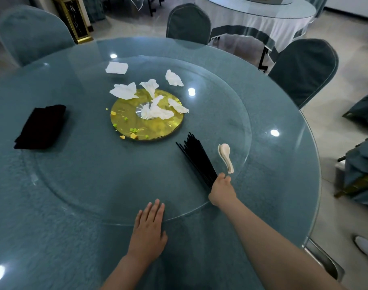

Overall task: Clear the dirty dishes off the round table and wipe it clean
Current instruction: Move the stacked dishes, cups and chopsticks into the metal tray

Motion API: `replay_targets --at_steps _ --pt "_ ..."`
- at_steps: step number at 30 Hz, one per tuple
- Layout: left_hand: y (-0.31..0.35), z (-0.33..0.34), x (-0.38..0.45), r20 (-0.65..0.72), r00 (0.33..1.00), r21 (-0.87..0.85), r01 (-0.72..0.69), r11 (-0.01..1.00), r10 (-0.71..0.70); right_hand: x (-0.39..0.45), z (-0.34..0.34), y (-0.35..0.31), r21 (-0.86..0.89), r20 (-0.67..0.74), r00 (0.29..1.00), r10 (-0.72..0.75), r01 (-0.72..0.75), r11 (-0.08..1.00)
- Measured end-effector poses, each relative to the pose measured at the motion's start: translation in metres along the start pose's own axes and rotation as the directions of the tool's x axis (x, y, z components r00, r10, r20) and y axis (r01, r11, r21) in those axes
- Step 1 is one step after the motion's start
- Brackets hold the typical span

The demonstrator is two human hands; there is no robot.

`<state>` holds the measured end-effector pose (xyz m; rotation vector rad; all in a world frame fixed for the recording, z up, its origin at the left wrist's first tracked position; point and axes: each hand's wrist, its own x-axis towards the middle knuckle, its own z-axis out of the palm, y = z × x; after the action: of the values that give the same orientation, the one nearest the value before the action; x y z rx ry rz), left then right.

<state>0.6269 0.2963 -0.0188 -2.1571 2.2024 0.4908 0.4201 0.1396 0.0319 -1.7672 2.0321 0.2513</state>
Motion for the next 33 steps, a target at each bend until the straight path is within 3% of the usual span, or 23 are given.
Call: replay_targets --at_steps 12,20,24,27,30,33 --pt "-0.002 -0.002 0.0 0.03 0.999 -0.011 0.018 1.0 -0.018 -0.024 0.015 0.022 -0.048 0.024 1.0 0.001 0.001 0.999" --pt "0.006 -0.015 0.0 0.039 0.995 -0.008 0.088 0.996 -0.088 -0.044 0.014 0.045 0.23 0.223 0.974 0.041 -0.094 0.969" --pt "0.012 -0.023 -0.002 0.042 0.994 -0.037 0.106 0.994 -0.105 -0.06 0.014 0.058 0.344 0.203 0.978 0.043 -0.113 0.932" --pt "0.018 -0.027 0.0 0.043 0.988 -0.123 0.152 0.981 -0.148 -0.073 0.012 0.068 0.399 0.154 0.988 -0.004 -0.058 0.915" --pt "0.036 -0.036 0.004 0.035 0.983 -0.341 0.183 0.922 -0.182 -0.088 0.01 0.08 0.451 0.15 0.988 -0.035 -0.036 0.892" --pt "0.071 -0.052 0.013 0.061 0.979 -0.698 0.181 0.693 -0.194 -0.106 0.008 0.091 0.528 0.17 0.984 -0.051 -0.047 0.848"
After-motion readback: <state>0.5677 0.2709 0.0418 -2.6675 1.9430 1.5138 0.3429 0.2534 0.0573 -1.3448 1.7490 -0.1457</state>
